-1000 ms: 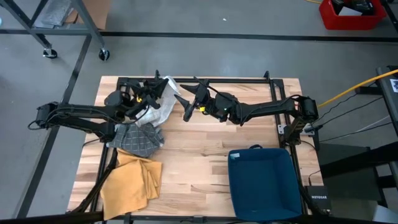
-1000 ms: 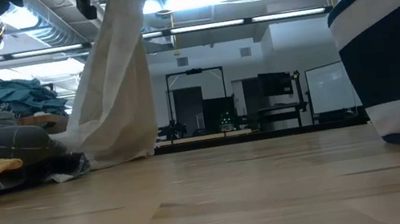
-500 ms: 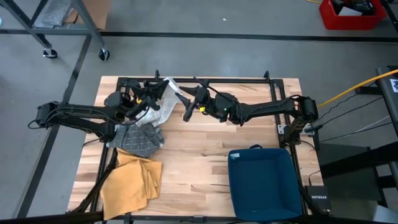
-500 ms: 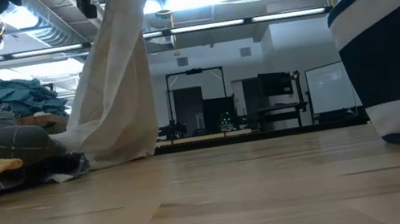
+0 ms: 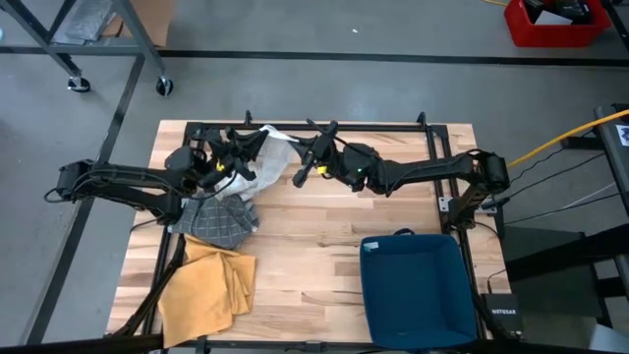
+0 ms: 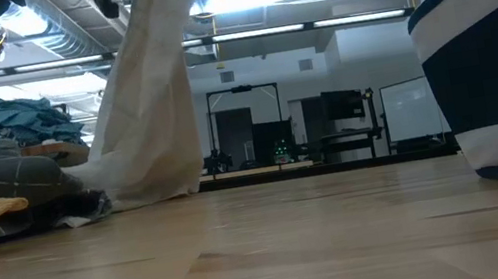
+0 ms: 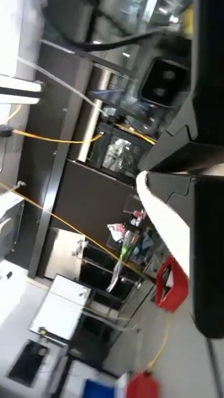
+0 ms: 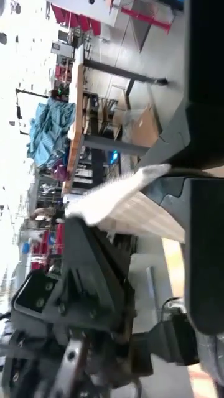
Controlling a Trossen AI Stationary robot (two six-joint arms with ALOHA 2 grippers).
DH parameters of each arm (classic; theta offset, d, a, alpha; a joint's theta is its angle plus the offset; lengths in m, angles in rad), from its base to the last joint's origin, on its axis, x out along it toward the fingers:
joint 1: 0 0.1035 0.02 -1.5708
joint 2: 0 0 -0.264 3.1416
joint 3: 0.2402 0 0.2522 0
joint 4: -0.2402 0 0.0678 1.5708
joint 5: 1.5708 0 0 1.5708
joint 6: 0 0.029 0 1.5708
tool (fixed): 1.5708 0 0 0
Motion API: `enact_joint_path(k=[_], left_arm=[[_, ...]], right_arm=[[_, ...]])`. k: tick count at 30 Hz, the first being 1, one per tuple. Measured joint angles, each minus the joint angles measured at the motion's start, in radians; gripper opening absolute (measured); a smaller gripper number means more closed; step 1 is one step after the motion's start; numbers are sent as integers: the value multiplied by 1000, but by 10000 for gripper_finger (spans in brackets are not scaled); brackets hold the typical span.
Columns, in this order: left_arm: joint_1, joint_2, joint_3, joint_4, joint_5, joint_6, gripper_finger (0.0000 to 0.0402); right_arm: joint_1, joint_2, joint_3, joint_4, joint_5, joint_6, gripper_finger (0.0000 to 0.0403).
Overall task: Fold towel
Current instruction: Fold the white towel
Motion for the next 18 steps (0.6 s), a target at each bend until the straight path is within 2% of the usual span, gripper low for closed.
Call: enact_joint_path(k=[6, 12, 18], left_arm=[[0, -2, 0, -23, 29, 204, 39], [-7, -2, 0, -154, 66, 213, 100], [-15, -2, 0, -350, 69, 214, 130]], right_arm=[[1, -57, 0, -42, 14, -16, 4], [0, -88, 0, -63, 119, -70, 4], [0, -100, 0, -51, 134, -115, 3]])
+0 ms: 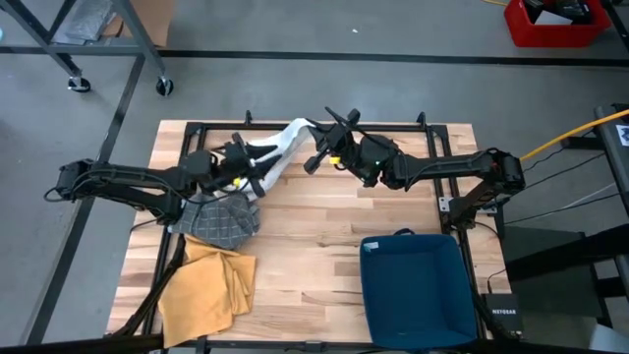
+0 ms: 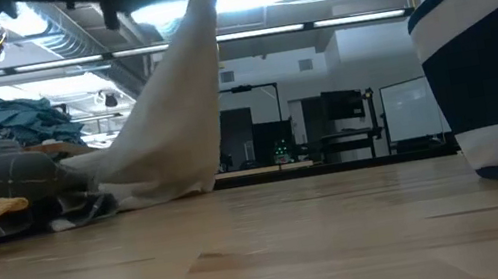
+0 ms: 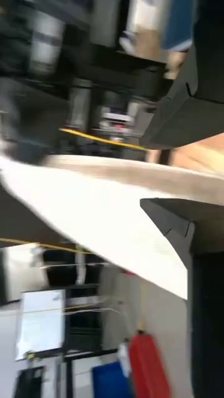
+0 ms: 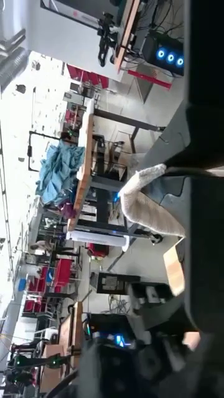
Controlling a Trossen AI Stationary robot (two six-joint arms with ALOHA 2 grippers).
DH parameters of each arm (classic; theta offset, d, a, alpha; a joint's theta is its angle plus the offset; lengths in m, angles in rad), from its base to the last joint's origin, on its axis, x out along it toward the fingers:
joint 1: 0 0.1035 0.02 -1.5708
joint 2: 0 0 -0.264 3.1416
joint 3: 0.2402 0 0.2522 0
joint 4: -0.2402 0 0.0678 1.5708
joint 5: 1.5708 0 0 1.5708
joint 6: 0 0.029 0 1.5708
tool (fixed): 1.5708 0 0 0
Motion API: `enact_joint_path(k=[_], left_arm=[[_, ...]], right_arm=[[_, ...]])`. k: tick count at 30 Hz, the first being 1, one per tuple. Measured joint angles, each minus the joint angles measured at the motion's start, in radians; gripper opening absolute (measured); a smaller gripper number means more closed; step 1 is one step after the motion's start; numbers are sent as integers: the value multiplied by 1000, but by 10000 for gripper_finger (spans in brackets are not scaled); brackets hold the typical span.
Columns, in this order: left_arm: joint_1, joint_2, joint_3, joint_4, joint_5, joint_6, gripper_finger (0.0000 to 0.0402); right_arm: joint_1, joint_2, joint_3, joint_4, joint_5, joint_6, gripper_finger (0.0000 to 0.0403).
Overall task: Fold towel
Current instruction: Fold the white towel
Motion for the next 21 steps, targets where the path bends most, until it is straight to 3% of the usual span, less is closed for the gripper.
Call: enact_joint_path(k=[8, 11, 16, 21], left_arm=[[0, 0, 0, -304, -5, 71, 132], [0, 1, 0, -400, -60, 93, 132], [0, 1, 0, -470, -158, 93, 132], [0, 1, 0, -552, -171, 93, 132]], right_arm=[[0, 0, 0, -5, -1, -3, 2], [0, 0, 0, -4, -1, -3, 2], [0, 0, 0, -33, -1, -3, 2], [0, -11, 0, -91, -2, -3, 2]])
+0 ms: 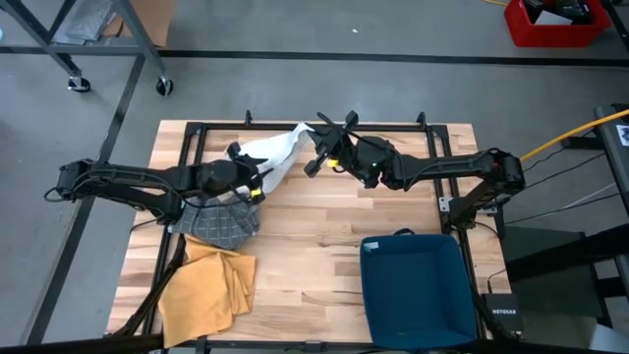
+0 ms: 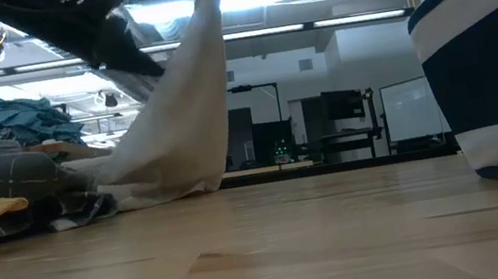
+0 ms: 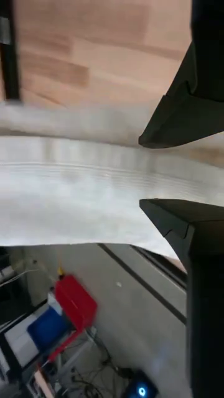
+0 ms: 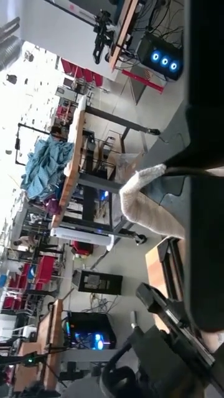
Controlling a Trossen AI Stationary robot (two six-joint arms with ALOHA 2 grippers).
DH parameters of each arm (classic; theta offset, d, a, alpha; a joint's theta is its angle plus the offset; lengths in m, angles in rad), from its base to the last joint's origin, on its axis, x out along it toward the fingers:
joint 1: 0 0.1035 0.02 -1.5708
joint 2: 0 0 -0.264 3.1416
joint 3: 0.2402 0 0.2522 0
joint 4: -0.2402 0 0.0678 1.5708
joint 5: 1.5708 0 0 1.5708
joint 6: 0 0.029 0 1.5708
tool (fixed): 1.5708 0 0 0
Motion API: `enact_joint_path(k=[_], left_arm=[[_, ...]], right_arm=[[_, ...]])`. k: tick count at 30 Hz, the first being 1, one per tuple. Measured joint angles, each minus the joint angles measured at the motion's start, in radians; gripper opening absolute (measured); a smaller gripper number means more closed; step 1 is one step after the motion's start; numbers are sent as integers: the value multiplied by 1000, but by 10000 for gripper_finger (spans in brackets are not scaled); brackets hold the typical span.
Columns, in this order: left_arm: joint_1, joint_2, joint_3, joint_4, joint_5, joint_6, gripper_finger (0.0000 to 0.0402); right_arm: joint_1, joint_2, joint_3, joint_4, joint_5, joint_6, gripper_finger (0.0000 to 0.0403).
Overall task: Fold towel
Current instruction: Fold the white towel
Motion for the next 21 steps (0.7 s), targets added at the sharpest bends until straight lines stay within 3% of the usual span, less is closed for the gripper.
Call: enact_joint_path(k=[11, 21], left_arm=[[0, 0, 0, -260, 0, -69, 132], [3, 4, 0, -327, -39, -86, 132]], right_arm=[[0, -28, 1, -12, 0, 0, 2], [0, -33, 1, -8, -24, 12, 2]])
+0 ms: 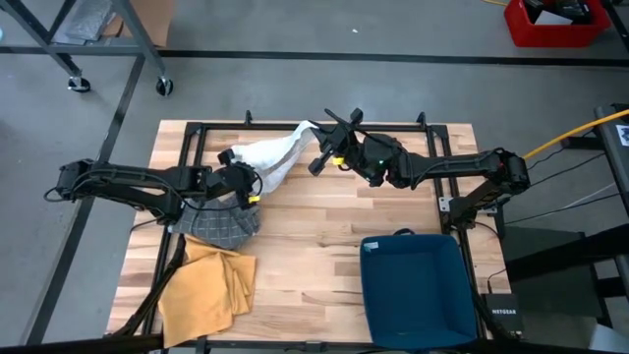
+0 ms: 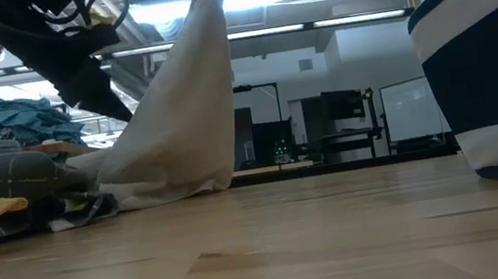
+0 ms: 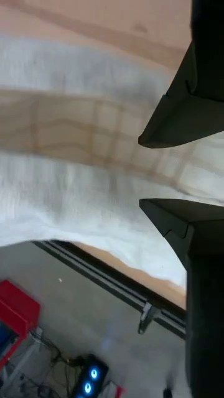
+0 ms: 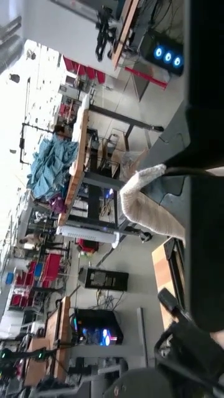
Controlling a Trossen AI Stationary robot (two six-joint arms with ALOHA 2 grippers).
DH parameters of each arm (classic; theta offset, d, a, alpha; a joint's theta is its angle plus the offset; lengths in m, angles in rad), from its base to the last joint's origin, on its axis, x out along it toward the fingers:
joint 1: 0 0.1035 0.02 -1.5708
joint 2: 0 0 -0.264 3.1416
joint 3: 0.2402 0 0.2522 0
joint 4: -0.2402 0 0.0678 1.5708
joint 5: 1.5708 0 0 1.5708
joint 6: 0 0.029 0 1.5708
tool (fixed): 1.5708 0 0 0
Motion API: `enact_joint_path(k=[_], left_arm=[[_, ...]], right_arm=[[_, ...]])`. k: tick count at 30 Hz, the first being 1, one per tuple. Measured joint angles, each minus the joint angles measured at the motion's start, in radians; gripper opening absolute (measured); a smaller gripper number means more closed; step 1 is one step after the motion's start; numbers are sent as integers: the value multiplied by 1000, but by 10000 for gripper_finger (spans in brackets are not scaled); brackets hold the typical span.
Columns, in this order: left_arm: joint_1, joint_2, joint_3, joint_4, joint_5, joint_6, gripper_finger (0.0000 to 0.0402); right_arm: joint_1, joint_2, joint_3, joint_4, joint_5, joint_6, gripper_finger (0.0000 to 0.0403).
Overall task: Fold towel
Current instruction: Fold the white towel
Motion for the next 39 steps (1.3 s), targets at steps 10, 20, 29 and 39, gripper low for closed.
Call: enact_joint_path(k=[10, 20, 29, 39], left_arm=[[0, 93, 0, 34, -14, -94, 132], [0, 242, 0, 32, -207, -161, 132], [0, 290, 0, 30, -393, -268, 132], [0, 289, 0, 17, -458, -281, 63]], right_arm=[[0, 0, 0, 20, -42, 26, 1], [0, 0, 0, 20, -46, 27, 1], [0, 0, 0, 20, -46, 27, 1], [0, 0, 0, 20, -46, 20, 1]])
